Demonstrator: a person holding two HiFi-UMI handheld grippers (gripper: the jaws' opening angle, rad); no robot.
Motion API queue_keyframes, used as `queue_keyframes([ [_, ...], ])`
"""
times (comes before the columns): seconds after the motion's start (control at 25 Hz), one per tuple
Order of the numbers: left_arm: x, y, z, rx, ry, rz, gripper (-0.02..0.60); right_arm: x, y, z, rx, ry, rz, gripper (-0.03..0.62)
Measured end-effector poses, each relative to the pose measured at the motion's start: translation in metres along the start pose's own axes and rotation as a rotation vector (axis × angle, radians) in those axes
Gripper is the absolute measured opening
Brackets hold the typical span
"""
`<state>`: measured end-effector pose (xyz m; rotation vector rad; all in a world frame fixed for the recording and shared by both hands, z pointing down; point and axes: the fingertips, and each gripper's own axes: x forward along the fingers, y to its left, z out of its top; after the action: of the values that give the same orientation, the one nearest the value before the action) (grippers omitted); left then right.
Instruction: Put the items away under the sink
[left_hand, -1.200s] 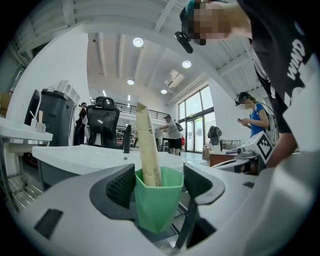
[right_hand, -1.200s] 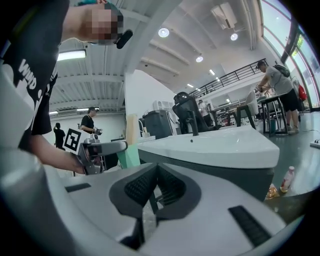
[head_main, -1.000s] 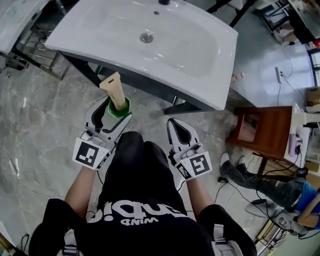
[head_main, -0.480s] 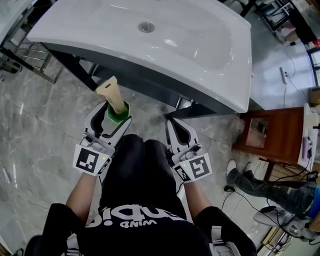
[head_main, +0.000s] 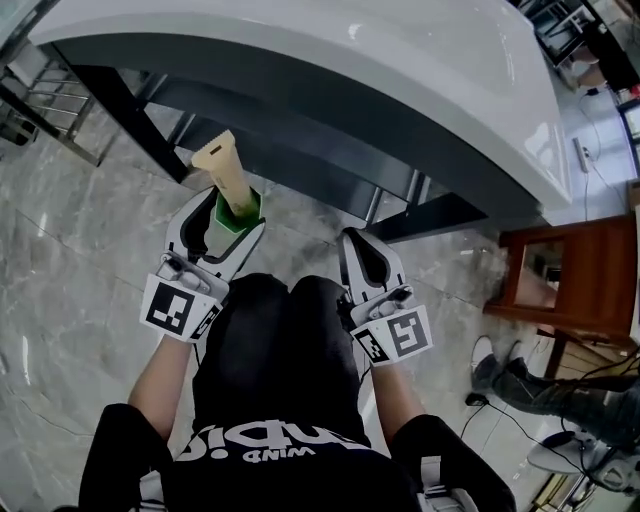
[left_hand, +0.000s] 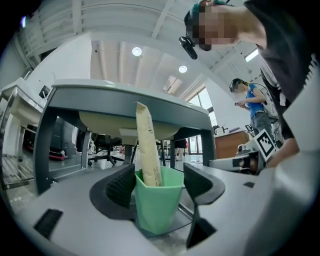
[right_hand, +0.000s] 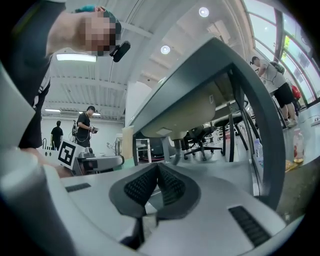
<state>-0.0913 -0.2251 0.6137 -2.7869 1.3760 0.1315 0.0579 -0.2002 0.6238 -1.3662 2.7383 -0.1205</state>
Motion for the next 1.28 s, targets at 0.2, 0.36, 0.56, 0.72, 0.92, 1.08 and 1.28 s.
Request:
queue_keyframes([
  [0.2,-0.002,-0.006,-0.029,0.013,-0.002,-0.016,0.322,-0.012,0.004,-0.030,-0.023,-0.007,0.019,0.018],
  [0.36,-0.003,-0.017,-0.036,0.017,-0.013,-0.023,0.322,-0.022,0.004,-0.047,-0.038,0.013,0.024,0.018],
  [0.56,-0.001,-0.020,-0.035,0.012,-0.018,-0.024,0.322,-0.027,0.008,-0.047,-0.042,0.004,0.028,0.018],
  [0.72,0.007,-0.022,-0.038,0.034,-0.025,-0.030,0.322,-0.031,0.009,-0.045,-0.043,-0.008,0.023,0.018],
  [0.92,0.025,-0.018,-0.035,0.060,-0.054,-0.039,0.322,-0.032,0.004,-0.048,-0.046,-0.005,0.015,0.018],
  [1.08,0.044,-0.011,-0.033,0.072,-0.070,-0.041,0.322,-0.032,0.002,-0.049,-0.042,-0.005,0.001,0.018],
  [1.28,0.072,-0.009,-0.041,0.089,-0.056,-0.069,0.322,-0.028,0.004,-0.050,-0.040,-0.005,0.000,0.018],
])
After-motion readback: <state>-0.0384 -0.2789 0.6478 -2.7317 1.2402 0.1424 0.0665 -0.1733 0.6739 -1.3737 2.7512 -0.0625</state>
